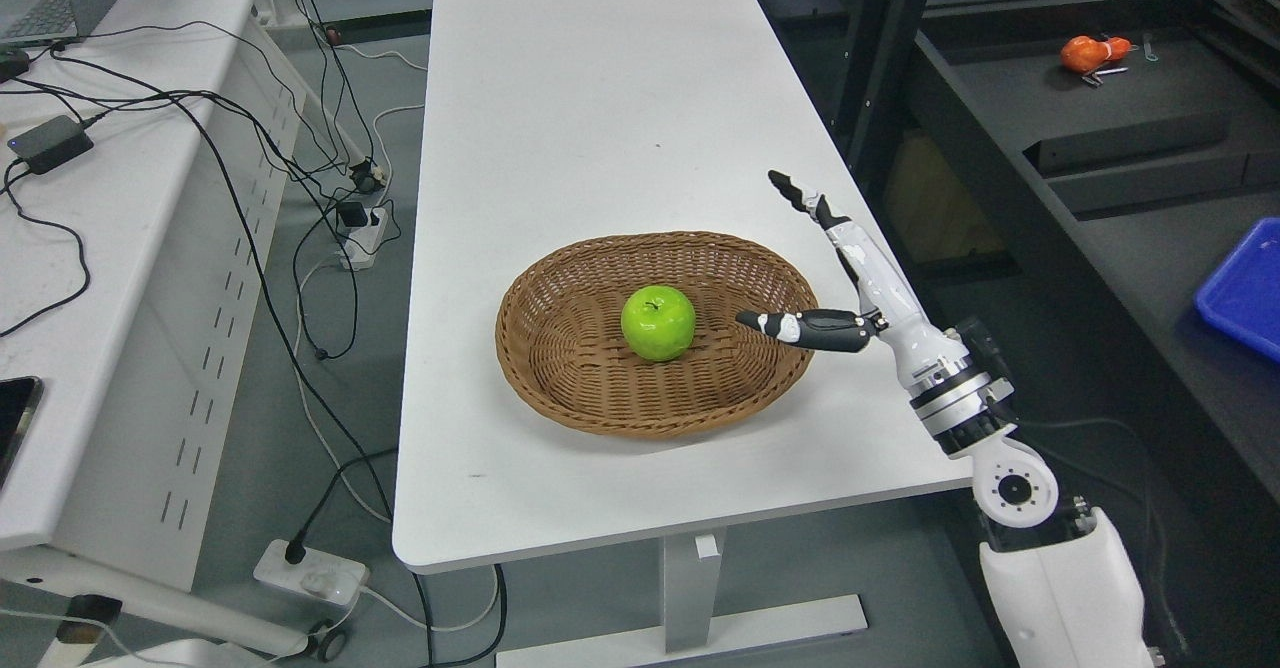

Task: Place green apple on left shelf middle layer
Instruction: 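Reach the right hand over the basket toward the green apple, then close the right hand fingers around the green apple in the basket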

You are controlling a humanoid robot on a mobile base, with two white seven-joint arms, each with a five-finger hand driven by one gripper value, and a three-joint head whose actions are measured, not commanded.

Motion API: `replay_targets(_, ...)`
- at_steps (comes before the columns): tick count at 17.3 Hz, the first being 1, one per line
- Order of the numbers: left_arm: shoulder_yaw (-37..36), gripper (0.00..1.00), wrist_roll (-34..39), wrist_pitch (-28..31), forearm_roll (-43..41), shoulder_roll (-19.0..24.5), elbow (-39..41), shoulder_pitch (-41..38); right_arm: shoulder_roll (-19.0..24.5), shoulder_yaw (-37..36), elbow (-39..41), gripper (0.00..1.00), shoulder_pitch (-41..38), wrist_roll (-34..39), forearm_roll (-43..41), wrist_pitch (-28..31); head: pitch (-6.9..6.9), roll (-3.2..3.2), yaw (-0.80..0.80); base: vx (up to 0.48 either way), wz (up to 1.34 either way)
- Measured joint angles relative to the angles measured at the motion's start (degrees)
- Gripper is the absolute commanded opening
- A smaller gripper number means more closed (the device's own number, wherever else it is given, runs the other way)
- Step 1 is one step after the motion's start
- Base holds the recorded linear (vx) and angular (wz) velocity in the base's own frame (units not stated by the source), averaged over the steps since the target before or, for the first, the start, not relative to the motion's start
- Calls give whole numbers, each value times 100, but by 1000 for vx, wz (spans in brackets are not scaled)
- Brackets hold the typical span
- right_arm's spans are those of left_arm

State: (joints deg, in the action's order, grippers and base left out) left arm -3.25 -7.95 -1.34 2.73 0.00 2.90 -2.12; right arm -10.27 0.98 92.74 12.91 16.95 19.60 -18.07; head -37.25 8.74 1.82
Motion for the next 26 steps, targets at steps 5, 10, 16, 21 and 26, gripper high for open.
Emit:
replay_targets(5, 0, 100, 0, -7, 0, 0, 0, 1, -293, 203, 43, 100, 230, 183, 505, -57, 0, 0, 0, 0, 0)
replay_targets(10, 0, 100, 1, -7, 0, 0, 0, 1, -343, 531, 71, 100, 315, 196, 1297, -22, 0, 0, 0, 0, 0)
replay_targets(16, 0, 100, 0, -8, 0, 0, -1, 0, -350, 1100, 71, 100, 389, 257, 2140, 7, 0, 0, 0, -1, -2)
replay_targets(21, 0, 100, -4, -8, 0, 0, 0, 1, -230, 1429, -168, 100, 796, 547, 2357, 81, 0, 0, 0, -1, -7)
replay_targets(26, 0, 100, -4, -9, 0, 0, 0, 1, -139, 1558, -510, 100, 1219, 904, 2153, 225, 0, 0, 0, 0, 0)
